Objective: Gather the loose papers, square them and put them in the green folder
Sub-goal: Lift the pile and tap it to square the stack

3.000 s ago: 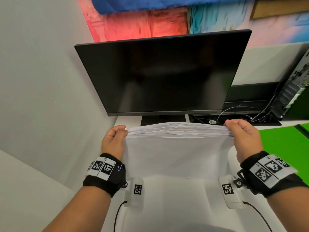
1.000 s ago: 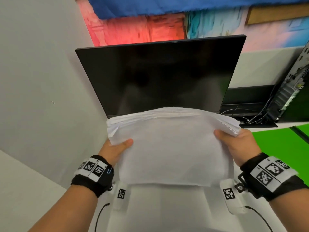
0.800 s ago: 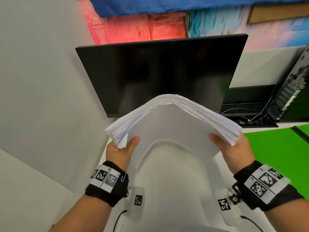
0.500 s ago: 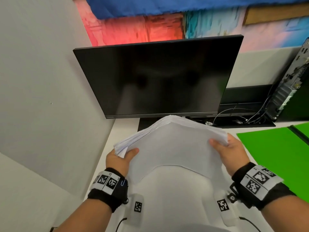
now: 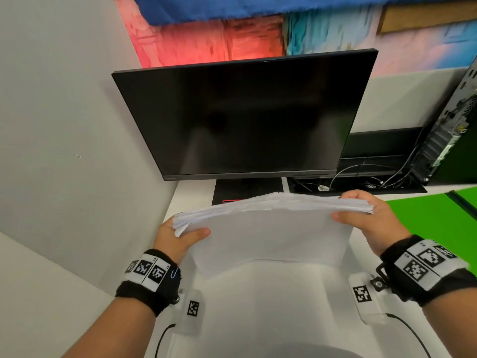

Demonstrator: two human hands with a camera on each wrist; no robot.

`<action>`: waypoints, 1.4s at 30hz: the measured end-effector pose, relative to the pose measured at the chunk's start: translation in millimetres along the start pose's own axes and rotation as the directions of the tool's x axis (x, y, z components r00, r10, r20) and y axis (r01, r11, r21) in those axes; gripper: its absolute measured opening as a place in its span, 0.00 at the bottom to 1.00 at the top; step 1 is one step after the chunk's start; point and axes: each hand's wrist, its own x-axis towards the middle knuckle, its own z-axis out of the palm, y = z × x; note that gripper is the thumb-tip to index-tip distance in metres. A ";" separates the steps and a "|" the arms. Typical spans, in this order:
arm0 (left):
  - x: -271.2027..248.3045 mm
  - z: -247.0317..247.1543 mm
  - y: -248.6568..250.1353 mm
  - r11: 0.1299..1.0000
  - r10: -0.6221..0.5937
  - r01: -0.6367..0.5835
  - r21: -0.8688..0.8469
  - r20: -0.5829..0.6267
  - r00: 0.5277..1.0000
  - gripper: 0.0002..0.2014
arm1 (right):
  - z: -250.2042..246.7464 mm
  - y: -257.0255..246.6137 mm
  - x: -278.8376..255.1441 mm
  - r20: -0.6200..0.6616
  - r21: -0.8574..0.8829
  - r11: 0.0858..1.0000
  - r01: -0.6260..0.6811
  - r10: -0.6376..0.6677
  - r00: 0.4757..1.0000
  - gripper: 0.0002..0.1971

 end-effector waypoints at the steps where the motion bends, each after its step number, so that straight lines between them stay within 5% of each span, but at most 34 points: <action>1: 1.6 -1.4 -0.2 1.000 0.011 -0.011 0.008 0.012 1.000 0.28 | -1.0 1.3 0.4 0.036 0.007 1.000 -0.010 0.010 0.999 0.16; 4: 3.2 -1.4 -1.2 0.998 0.029 -0.028 -0.052 0.030 0.999 0.23 | 2.5 3.0 -0.1 0.048 0.035 0.999 -0.013 0.012 0.999 0.26; 8: -0.4 8.5 5.6 0.980 0.023 -0.049 -0.192 -0.132 0.991 0.10 | 12.0 3.9 -0.4 -0.088 0.049 0.999 0.019 -0.015 0.996 0.11; 12: 2.1 10.5 5.6 0.974 -0.045 -0.002 -0.228 -0.201 0.979 0.10 | 21.1 -0.1 -0.7 -0.178 0.072 0.997 -0.001 0.013 0.984 0.13; 22: 6.6 13.6 13.5 0.962 -0.092 0.025 -0.273 -0.234 0.968 0.11 | 21.4 -0.2 6.7 -0.253 0.021 0.995 -0.094 0.096 0.963 0.12; 26: 6.2 12.3 16.0 0.965 -0.062 0.022 -0.261 -0.146 0.987 0.03 | 21.0 -0.7 9.1 -0.235 0.017 0.997 -0.072 0.074 0.969 0.17; 30: -0.3 9.4 2.8 0.970 -0.075 0.067 -0.235 -0.027 0.997 0.23 | 13.0 7.7 5.1 -0.110 0.082 0.996 -0.020 0.029 0.994 0.26; 34: -7.1 17.3 6.1 0.989 -0.058 0.043 -0.140 -0.107 0.992 0.14 | 21.0 8.5 -3.2 -0.226 0.056 0.998 0.015 -0.002 0.974 0.08; 38: -11.2 19.5 17.8 0.976 0.042 -0.072 -0.203 -0.150 0.988 0.16 | 32.5 -3.6 -10.4 -0.352 0.111 0.984 0.138 -0.091 0.932 0.10; 42: -5.1 12.6 19.6 0.970 0.065 -0.085 -0.229 -0.091 0.994 0.16 | 35.3 2.0 -14.8 -0.267 0.068 0.990 0.123 -0.100 0.958 0.11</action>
